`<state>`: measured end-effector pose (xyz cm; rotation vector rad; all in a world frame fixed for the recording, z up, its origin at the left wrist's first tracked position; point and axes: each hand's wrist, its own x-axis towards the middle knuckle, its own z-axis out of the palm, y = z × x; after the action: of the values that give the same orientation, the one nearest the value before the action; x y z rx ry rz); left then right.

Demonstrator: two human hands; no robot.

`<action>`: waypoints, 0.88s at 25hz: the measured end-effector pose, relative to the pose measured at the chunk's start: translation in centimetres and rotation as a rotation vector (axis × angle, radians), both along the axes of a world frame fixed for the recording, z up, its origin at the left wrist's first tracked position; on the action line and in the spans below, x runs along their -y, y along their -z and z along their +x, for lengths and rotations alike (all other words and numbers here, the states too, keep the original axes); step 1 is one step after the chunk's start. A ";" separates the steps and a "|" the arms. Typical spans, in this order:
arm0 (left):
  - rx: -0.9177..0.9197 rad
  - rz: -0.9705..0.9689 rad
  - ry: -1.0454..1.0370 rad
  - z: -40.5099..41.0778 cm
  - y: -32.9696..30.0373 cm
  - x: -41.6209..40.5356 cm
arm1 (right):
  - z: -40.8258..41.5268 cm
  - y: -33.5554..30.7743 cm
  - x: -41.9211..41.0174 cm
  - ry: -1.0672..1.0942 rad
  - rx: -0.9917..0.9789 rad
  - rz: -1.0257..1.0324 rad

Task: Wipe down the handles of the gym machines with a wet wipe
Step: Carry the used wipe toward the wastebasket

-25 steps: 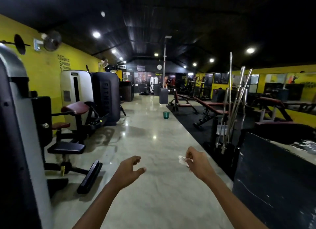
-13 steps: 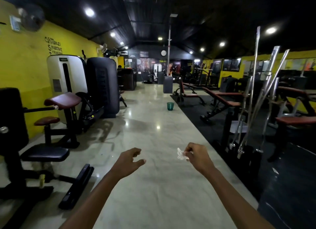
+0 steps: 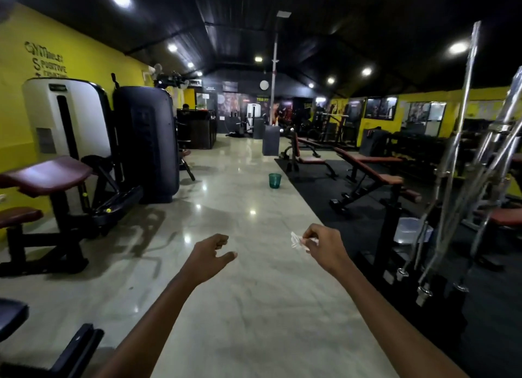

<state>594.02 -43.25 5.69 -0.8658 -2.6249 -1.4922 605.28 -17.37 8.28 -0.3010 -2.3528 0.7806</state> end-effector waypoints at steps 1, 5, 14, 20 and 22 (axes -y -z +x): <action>0.005 -0.005 0.004 -3.6 -0.2 -2.0 | -3.5 0.0 -2.0 -0.001 0.004 0.010; -0.028 -0.054 0.028 -16.1 -1.5 -8.6 | -15.4 -1.0 -9.0 0.009 0.029 0.058; -0.044 -0.113 0.032 -43.1 0.7 -24.5 | -42.3 2.1 -25.9 0.065 0.016 -0.011; 0.005 -0.074 -0.027 -62.6 0.1 -35.8 | -62.0 0.6 -37.6 0.055 -0.003 0.004; -0.015 -0.077 -0.026 -68.2 0.0 -38.8 | -67.4 0.2 -40.4 0.049 -0.005 0.002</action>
<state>525.87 -4.44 5.70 -0.8412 -2.6878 -1.3814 537.87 23.08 8.09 -0.3537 -2.3330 0.7551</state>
